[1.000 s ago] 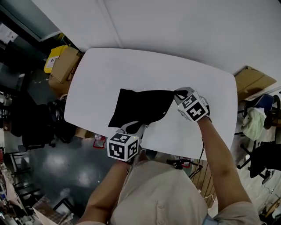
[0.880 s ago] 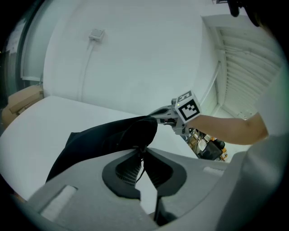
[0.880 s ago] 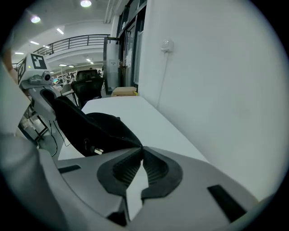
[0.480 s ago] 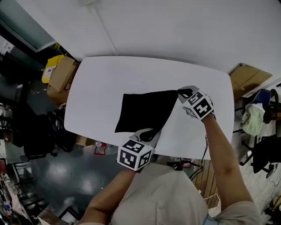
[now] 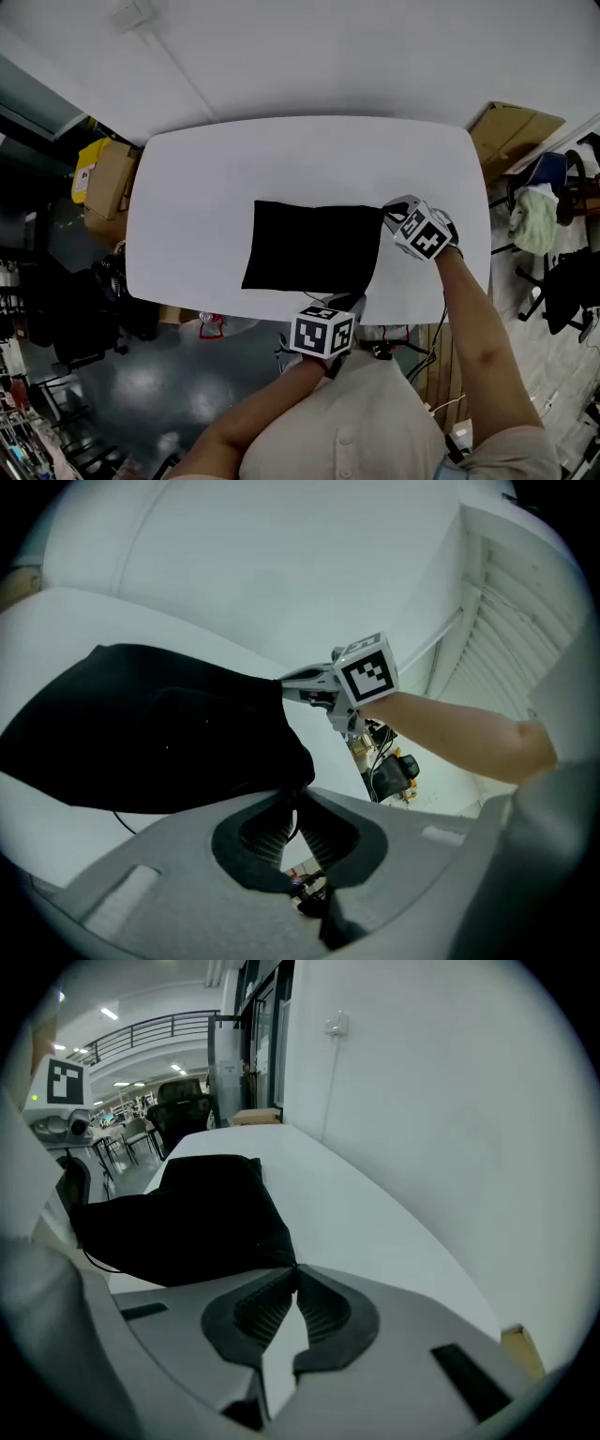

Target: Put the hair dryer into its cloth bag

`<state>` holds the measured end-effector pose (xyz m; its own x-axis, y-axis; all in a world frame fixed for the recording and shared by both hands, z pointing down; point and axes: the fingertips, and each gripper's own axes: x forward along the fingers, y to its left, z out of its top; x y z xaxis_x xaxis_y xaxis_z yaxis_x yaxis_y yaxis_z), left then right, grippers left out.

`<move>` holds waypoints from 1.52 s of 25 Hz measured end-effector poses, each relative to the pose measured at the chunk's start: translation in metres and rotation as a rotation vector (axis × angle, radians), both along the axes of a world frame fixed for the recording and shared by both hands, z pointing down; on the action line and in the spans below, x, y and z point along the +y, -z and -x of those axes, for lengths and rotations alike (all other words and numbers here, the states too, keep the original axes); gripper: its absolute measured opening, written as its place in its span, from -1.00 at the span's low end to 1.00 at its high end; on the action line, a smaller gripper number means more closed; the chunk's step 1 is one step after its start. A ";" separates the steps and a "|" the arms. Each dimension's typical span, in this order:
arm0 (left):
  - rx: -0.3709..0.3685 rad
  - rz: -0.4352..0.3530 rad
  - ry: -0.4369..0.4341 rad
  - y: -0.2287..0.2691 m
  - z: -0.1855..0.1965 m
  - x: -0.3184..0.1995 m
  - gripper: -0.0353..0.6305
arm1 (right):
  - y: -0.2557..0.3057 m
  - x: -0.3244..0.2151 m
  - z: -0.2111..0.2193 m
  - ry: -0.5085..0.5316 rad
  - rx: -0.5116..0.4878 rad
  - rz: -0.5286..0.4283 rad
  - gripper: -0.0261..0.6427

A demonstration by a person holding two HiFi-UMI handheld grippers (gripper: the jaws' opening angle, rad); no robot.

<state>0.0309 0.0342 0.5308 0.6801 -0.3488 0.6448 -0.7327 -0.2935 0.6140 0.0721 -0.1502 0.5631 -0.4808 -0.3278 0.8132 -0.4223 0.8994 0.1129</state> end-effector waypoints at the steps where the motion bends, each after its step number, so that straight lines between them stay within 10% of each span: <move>1: 0.008 0.027 0.016 -0.005 -0.004 0.002 -0.82 | -0.005 0.001 -0.004 0.001 0.013 0.001 -0.84; 11: 0.079 0.214 -0.056 -0.023 -0.046 0.045 -0.51 | -0.038 0.017 -0.041 -0.080 0.025 0.035 -0.70; 27: 0.163 0.413 -0.535 -0.009 0.008 0.123 -0.47 | 0.004 0.100 -0.058 -0.391 -0.312 0.102 -0.67; 34: -0.147 0.146 -0.706 -0.036 0.045 0.107 -0.35 | 0.002 0.162 -0.053 -0.598 -0.424 0.150 -0.66; 38: -0.167 0.020 -0.744 -0.032 0.042 0.101 -0.24 | 0.004 0.198 -0.040 -0.715 -0.492 0.218 -0.66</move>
